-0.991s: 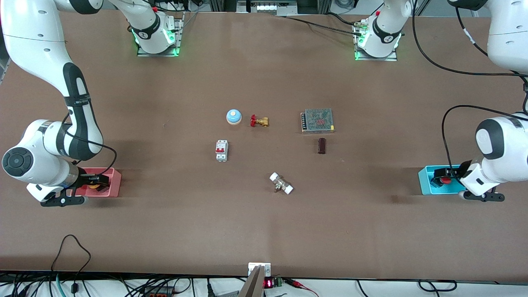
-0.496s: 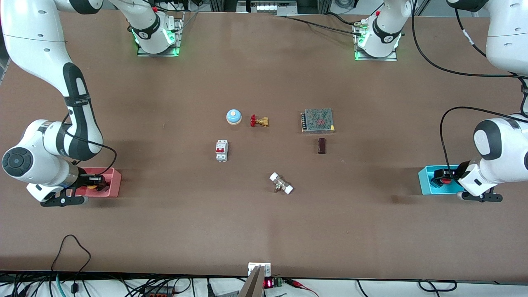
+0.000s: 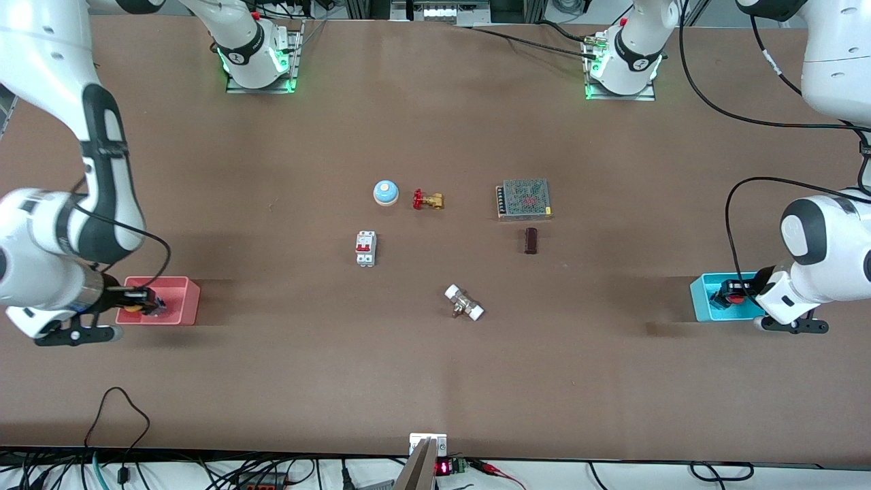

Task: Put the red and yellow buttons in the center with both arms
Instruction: 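Grasp the yellow button with the right gripper while the left gripper grasps the red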

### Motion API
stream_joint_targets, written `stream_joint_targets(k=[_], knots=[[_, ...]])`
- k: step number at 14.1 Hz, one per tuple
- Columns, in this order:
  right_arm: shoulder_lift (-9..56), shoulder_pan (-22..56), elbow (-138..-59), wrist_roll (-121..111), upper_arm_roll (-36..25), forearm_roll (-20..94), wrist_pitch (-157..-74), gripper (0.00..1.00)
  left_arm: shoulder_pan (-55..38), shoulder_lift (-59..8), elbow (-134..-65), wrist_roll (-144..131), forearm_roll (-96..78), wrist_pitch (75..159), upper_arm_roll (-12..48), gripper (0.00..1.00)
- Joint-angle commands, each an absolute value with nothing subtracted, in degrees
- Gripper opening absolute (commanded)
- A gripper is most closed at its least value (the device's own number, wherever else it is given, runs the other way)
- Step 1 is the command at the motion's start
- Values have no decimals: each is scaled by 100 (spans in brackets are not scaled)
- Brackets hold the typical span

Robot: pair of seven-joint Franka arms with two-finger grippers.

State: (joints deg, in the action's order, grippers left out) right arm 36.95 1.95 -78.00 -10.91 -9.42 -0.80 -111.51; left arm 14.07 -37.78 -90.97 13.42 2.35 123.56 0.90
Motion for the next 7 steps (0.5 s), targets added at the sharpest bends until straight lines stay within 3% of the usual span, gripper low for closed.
stream_joint_targets(k=[1, 7], knots=[[3630, 491, -7357, -1116, -896, -35, -10460, 12, 1433, -3438, -9062, 1318, 228, 12113, 79, 30], [3761, 1572, -7374, 727, -896, 738, -10538, 12, 1301, -2735, -9035, 1196, 255, 11304, 184, 30]])
